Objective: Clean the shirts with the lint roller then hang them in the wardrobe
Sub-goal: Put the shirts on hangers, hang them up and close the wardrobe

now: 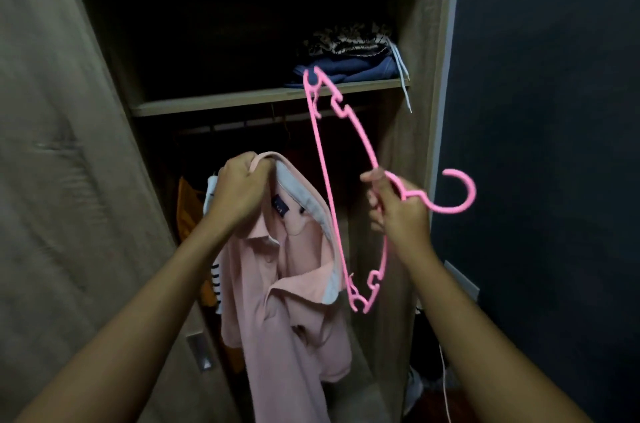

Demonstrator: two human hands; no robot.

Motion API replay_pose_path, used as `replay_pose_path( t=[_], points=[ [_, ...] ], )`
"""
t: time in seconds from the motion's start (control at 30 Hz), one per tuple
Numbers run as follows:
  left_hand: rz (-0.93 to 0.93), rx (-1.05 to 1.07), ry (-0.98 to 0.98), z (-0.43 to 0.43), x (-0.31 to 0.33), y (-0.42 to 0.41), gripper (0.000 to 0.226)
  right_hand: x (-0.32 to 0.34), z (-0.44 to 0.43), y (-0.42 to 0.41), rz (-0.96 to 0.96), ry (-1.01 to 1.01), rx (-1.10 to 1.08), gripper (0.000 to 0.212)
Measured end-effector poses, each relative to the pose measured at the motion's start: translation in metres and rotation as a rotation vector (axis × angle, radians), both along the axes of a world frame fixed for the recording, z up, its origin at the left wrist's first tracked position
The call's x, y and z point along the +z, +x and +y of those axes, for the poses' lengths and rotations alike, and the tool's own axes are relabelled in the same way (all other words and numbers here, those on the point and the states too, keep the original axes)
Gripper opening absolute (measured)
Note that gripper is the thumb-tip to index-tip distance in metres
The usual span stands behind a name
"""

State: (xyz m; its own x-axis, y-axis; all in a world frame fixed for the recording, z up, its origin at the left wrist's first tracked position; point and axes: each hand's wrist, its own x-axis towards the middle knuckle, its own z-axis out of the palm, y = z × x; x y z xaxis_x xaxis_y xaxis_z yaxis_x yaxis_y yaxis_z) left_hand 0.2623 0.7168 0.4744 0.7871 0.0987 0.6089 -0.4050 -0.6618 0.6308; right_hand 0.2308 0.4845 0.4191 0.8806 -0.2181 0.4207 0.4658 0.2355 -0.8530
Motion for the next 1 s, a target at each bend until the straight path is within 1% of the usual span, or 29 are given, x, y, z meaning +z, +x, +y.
replay_pose_path(
  t=[0.07,0.13,0.2,0.27,0.33,0.43,0.53,0.7,0.77,0.8,0.87,0.9,0.97,1.0],
  points=[
    [-0.011,-0.028,0.066,0.001,0.011,-0.007,0.028,0.028,0.003,-0.017,-0.049,0.144,0.162,0.037],
    [-0.033,-0.076,0.136,-0.001,0.021,-0.014,0.025,0.054,0.008,-0.032,-0.099,0.267,0.271,0.048],
    [-0.048,-0.126,0.189,-0.002,0.030,-0.018,0.032,0.072,0.013,-0.043,-0.156,0.297,0.291,0.053],
    [-0.024,-0.188,0.219,-0.003,0.042,-0.027,0.041,0.084,0.019,-0.051,-0.225,0.248,0.245,0.053],
    [0.008,-0.299,0.219,-0.005,0.055,-0.039,0.040,0.090,0.025,-0.056,-0.291,0.145,0.169,0.051],
    [0.016,-0.490,0.171,0.000,0.074,-0.055,0.009,0.092,0.032,-0.059,-0.380,-0.010,0.084,0.043],
    [0.046,-0.608,0.127,0.014,0.087,-0.064,0.007,0.087,0.038,-0.058,-0.462,-0.102,0.043,0.040],
    [0.006,-0.600,0.077,0.025,0.093,-0.070,0.010,0.074,0.041,-0.038,-0.489,-0.228,0.062,0.043],
    [-0.008,-0.607,0.034,0.034,0.093,-0.069,0.007,0.070,0.037,-0.025,-0.511,-0.311,0.072,0.036],
    [-0.013,-0.601,0.006,0.040,0.094,-0.069,0.006,0.069,0.034,-0.018,-0.543,-0.389,0.051,0.033],
    [-0.019,-0.586,-0.038,0.052,0.095,-0.068,0.013,0.067,0.028,-0.006,-0.581,-0.572,0.024,0.036],
    [-0.020,-0.581,-0.041,0.057,0.095,-0.068,0.019,0.068,0.024,-0.003,-0.553,-0.664,0.034,0.038],
    [0.004,-0.565,0.001,0.067,0.094,-0.069,0.043,0.073,0.014,0.000,-0.475,-0.851,0.056,0.041],
    [0.024,-0.542,0.057,0.073,0.094,-0.069,0.052,0.077,0.009,0.001,-0.441,-0.956,0.051,0.041]
  ],
)
